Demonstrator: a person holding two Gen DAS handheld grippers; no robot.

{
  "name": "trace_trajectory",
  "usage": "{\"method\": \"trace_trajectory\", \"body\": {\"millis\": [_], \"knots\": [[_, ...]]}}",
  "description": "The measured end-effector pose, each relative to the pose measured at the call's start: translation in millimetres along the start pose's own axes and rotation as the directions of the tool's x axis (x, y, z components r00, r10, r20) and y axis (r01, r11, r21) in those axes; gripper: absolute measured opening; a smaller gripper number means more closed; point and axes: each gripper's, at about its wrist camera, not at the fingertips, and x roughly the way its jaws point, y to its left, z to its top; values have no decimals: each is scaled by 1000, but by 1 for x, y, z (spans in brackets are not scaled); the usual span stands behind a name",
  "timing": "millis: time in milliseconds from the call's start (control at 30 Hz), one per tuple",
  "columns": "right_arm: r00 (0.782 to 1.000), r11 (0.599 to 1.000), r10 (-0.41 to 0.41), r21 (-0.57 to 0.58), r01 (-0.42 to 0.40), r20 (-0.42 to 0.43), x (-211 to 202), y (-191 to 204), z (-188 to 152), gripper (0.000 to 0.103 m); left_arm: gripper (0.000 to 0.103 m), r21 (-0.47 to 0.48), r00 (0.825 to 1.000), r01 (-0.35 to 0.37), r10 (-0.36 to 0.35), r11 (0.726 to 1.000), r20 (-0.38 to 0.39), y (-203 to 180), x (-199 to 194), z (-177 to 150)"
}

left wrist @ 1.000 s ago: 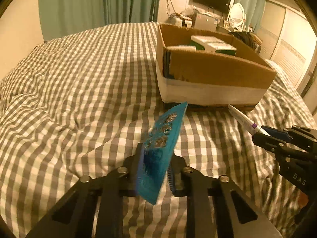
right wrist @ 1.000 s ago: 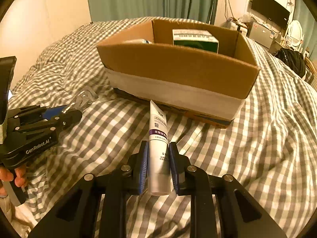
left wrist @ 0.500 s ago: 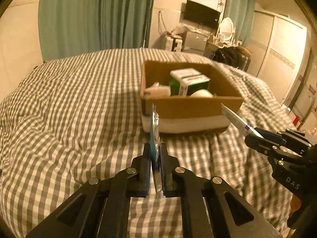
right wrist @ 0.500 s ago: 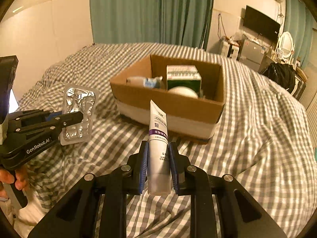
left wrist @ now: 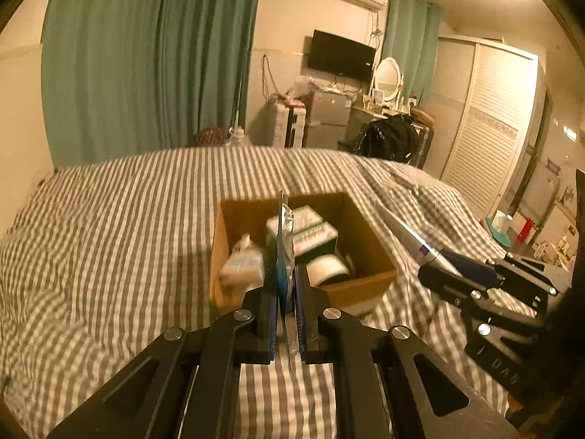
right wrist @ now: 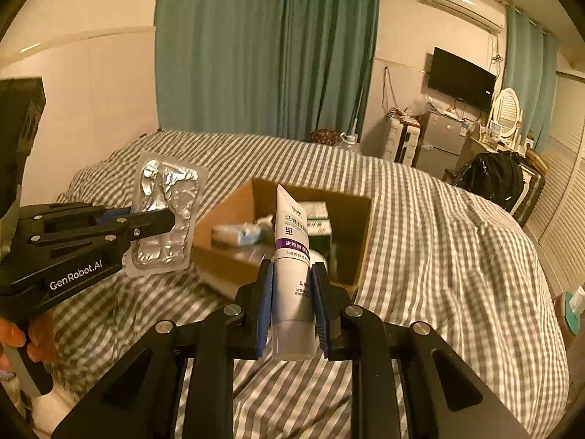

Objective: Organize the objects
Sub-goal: 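Lower the blister pack into the box with the left tool while the right tool drops the tube in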

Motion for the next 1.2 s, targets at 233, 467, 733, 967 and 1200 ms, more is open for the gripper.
{"method": "trace_trajectory", "body": {"millis": [233, 467, 733, 967, 1200], "knots": [[1000, 998, -17, 65, 17, -2, 22, -23, 29, 20, 9, 17, 1000, 15, -15, 1000, -1, 1, 28, 33], [999, 993, -37, 114, 41, -38, 61, -51, 45, 20, 9, 27, 999, 17, -16, 1000, -37, 5, 70, 49], [994, 989, -30, 140, 45, -107, 114, -63, 41, 20, 9, -5, 994, 15, -15, 1000, -110, 23, 121, 45], [990, 989, -17, 143, 37, -140, 147, -66, 40, 20, 9, -8, 988, 6, -7, 1000, -155, 34, 143, 38], [988, 983, 7, 181, 20, -152, 162, -73, 35, 21, 9, -20, 982, -6, 2, 1000, -190, 39, 160, 33]]}}
